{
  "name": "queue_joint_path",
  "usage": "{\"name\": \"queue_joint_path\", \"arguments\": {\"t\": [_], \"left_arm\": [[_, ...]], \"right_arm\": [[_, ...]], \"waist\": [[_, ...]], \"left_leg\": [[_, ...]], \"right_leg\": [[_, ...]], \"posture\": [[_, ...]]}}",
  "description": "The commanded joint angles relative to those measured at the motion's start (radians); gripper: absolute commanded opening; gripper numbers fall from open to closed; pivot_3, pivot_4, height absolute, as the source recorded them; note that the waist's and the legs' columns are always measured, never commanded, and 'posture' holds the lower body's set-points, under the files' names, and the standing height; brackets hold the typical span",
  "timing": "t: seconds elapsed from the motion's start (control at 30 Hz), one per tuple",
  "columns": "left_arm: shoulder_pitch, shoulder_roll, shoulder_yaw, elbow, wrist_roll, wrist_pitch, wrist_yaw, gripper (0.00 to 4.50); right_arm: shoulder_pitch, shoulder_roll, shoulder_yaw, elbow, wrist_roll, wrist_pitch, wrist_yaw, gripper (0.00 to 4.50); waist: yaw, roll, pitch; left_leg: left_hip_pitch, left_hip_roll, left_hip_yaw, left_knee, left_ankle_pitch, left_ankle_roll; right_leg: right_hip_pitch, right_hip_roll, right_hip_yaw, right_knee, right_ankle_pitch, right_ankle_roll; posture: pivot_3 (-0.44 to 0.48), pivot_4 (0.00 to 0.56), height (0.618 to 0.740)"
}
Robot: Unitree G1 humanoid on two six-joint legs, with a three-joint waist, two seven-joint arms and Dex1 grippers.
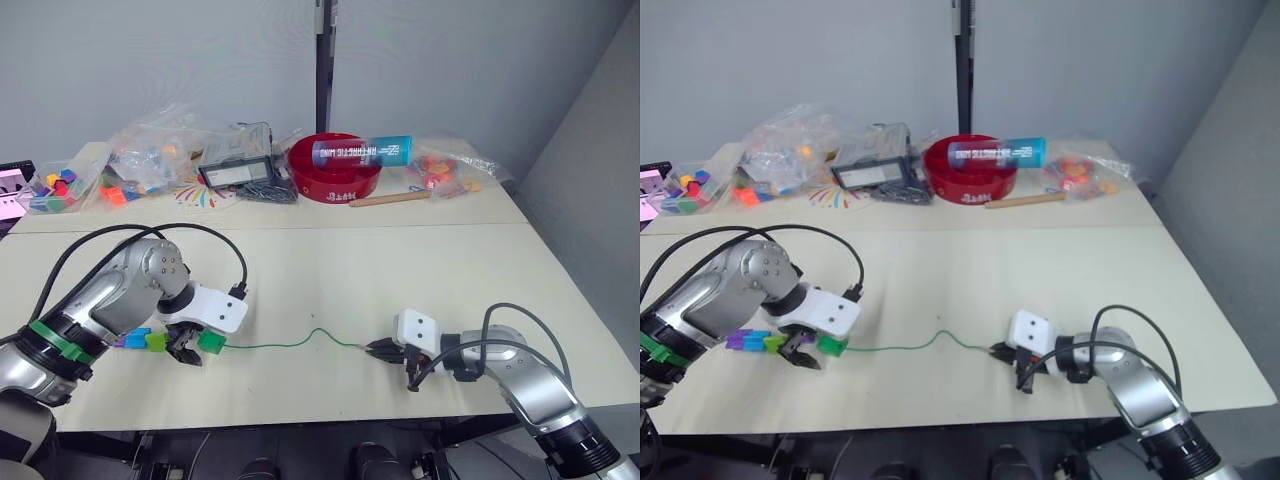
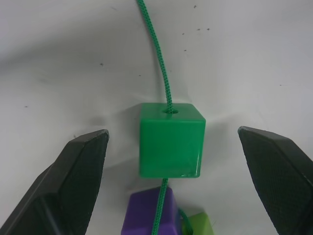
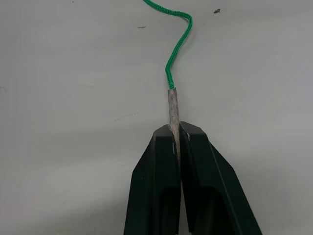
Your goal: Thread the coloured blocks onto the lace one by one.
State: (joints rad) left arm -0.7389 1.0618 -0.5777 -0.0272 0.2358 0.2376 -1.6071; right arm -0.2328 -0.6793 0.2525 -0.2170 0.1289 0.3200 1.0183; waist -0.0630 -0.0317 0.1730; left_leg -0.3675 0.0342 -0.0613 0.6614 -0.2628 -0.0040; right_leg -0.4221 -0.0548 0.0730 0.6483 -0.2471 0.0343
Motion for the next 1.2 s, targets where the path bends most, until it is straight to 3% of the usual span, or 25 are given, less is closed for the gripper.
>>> {"name": "queue_joint_path", "arguments": {"t": [0.03,0.37,0.4,0.57,0.9,1.2], "left_arm": [[0.021,-0.007,0.021,-0.032,0.031,0.004,0.005,4.46],[0.068,-0.016,0.046,-0.023,0.077,-0.041,0.022,1.34],[0.071,-0.018,0.048,-0.020,0.081,-0.043,0.022,1.19],[0.088,-0.008,0.067,-0.031,0.076,-0.030,0.000,1.20],[0.120,0.054,0.112,0.091,0.094,0.006,0.001,1.20],[0.208,0.118,0.165,0.157,0.111,-0.007,0.046,1.20]], "right_arm": [[0.010,0.007,0.019,-0.012,-0.002,0.016,-0.001,0.00],[0.007,0.004,0.017,-0.012,-0.002,0.018,0.001,0.00],[0.006,0.003,0.016,-0.011,-0.001,0.019,0.002,0.00],[0.007,-0.009,0.010,0.004,-0.003,0.005,0.012,0.00],[-0.020,-0.127,-0.037,0.224,-0.039,-0.149,0.066,0.00],[-0.035,-0.139,-0.053,0.290,-0.059,-0.190,0.046,0.00]], "waist": [[0.001,0.000,0.000],[-0.001,0.000,0.000],[-0.001,0.000,0.000],[-0.003,0.000,0.000],[0.002,0.000,-0.001],[-0.006,0.001,-0.001]], "left_leg": [[0.000,0.000,0.000,0.000,0.000,0.000],[0.000,0.000,0.000,0.000,0.000,0.000],[0.000,0.000,0.000,0.000,0.000,0.000],[0.001,0.000,0.000,0.000,0.000,0.000],[0.002,-0.001,0.000,0.000,0.000,0.000],[0.011,0.000,0.001,0.000,0.000,0.000]], "right_leg": [[0.000,0.000,0.000,0.000,0.000,0.000],[0.000,0.000,0.000,0.000,0.000,0.000],[0.000,0.000,0.000,0.000,0.000,0.000],[0.001,0.000,0.000,0.000,0.000,0.000],[0.002,-0.001,0.000,0.000,0.000,0.000],[0.010,0.000,0.001,0.001,0.000,0.000]], "posture": [[0.000,0.150,0.731],[0.000,0.150,0.731],[0.000,0.150,0.731],[0.000,0.150,0.731],[0.000,0.150,0.731],[0.000,0.150,0.731]]}}
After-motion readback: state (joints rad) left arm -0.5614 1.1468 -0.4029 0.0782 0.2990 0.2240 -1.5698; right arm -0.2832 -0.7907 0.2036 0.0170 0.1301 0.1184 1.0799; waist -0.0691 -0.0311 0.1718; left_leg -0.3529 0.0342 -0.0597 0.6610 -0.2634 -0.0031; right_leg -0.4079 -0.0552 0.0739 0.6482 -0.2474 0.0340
